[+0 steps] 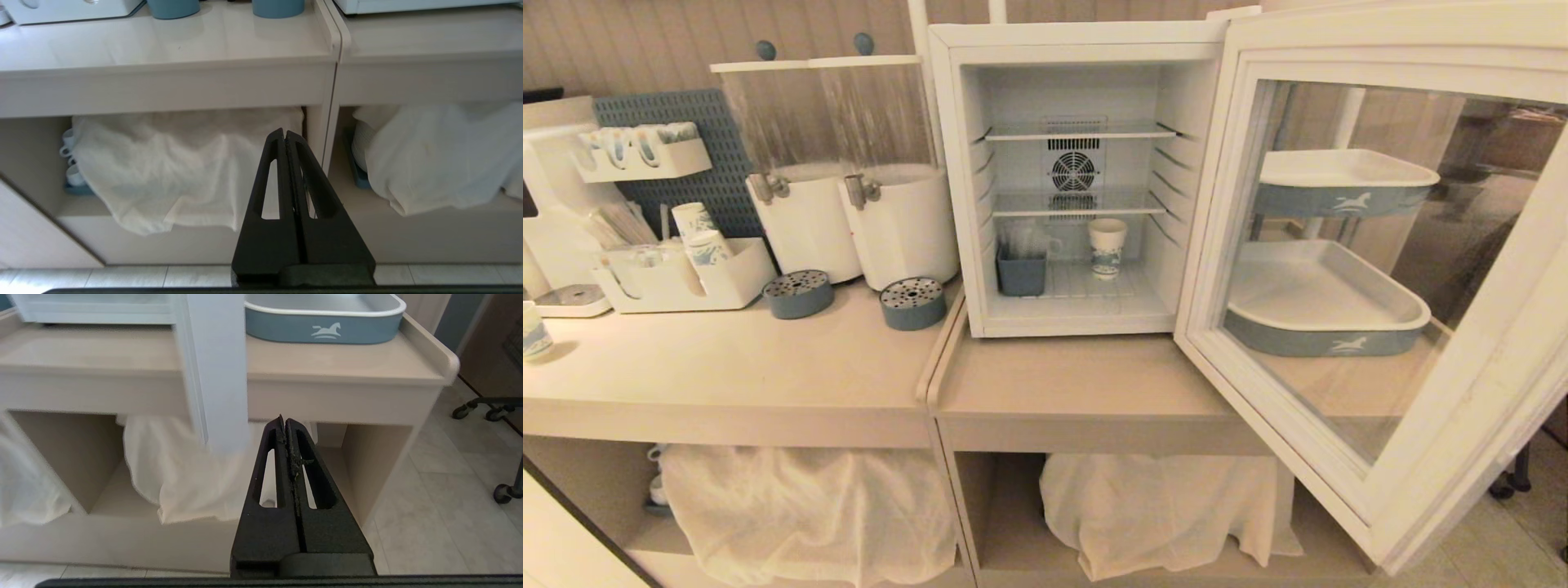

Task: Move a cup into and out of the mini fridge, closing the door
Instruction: Take the paper cup out of the freezer

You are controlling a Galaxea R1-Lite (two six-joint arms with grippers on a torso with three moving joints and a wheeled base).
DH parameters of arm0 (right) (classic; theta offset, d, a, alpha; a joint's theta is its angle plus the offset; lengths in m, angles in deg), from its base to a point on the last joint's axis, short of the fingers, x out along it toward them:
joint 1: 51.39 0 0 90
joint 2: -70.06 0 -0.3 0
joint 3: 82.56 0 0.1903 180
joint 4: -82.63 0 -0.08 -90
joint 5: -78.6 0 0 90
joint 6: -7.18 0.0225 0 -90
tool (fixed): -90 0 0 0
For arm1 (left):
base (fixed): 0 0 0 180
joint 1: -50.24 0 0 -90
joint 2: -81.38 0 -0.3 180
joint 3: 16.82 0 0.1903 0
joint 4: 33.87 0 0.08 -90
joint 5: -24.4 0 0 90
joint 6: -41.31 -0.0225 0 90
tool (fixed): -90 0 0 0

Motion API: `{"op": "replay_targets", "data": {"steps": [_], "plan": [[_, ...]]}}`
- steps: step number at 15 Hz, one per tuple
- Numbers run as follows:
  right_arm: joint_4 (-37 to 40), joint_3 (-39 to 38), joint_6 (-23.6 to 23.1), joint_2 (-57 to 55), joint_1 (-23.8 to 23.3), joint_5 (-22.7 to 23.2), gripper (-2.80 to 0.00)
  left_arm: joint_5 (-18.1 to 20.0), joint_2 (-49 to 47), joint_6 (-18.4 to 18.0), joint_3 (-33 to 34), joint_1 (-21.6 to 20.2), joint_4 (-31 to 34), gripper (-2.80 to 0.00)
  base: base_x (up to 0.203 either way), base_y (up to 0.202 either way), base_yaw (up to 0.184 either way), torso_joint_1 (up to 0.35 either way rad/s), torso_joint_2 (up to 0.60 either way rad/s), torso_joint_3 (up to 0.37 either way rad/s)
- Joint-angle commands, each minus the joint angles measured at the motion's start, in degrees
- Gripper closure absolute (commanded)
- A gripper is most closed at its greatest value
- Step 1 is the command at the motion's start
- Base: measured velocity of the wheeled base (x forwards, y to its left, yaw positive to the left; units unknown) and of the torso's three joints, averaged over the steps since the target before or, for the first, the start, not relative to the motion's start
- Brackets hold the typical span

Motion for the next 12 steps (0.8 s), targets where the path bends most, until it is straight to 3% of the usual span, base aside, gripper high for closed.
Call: {"op": "replay_targets", "data": {"steps": [1, 6, 12], "plan": [[0.0, 0.0, 0.0, 0.0, 0.0, 0.0, 0.00, 0.0, 0.1, -0.1, 0.0, 0.0, 0.1, 0.00, -0.184, 0.000, 0.008, 0.002, 0.00, -0.001], [0.0, 0.0, 0.0, 0.0, 0.0, 0.0, 0.00, 0.0, 0.1, -0.4, 0.0, 0.0, 0.1, 0.00, -0.022, 0.018, 0.002, 0.000, 0.00, 0.001], [0.0, 0.0, 0.0, 0.0, 0.0, 0.0, 0.00, -0.1, 0.1, -0.4, 0.0, 0.0, 0.1, 0.00, 0.000, 0.183, -0.001, 0.002, 0.00, 0.002]]}}
